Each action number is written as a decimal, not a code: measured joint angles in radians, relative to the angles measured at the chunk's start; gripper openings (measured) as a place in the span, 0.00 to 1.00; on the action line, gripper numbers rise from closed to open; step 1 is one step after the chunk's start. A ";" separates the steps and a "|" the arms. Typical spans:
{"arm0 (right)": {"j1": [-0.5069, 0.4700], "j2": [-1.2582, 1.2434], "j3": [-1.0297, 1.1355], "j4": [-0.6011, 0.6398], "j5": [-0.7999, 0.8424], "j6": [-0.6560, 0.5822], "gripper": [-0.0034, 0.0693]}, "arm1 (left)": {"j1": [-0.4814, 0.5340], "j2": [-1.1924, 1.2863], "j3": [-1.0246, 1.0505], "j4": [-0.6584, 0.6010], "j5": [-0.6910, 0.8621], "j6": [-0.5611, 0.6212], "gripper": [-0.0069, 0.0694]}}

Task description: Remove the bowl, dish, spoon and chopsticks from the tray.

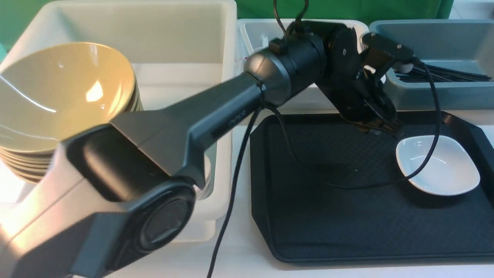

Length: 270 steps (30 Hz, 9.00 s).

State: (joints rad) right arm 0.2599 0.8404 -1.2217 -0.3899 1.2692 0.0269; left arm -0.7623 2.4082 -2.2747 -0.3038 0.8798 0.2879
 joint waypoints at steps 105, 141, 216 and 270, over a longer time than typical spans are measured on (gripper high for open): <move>0.487 0.614 -0.437 0.509 -0.147 -0.543 0.11 | 0.626 -0.919 0.575 0.120 0.357 0.043 0.57; 0.487 0.614 -0.437 0.490 -0.130 -0.518 0.11 | 0.602 -0.953 1.306 0.179 -0.110 -0.085 0.08; 0.487 0.614 -0.437 0.427 -0.088 -0.519 0.11 | 0.403 -0.929 1.226 0.440 -0.098 -0.411 0.12; 0.487 0.309 -0.062 0.419 -0.613 -0.416 0.11 | 0.390 -2.038 1.732 0.785 0.042 -0.739 0.08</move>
State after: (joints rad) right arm 0.7473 1.1490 -1.2839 0.0294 0.6565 -0.3890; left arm -0.3719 0.3699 -0.5429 0.4809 0.9215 -0.4510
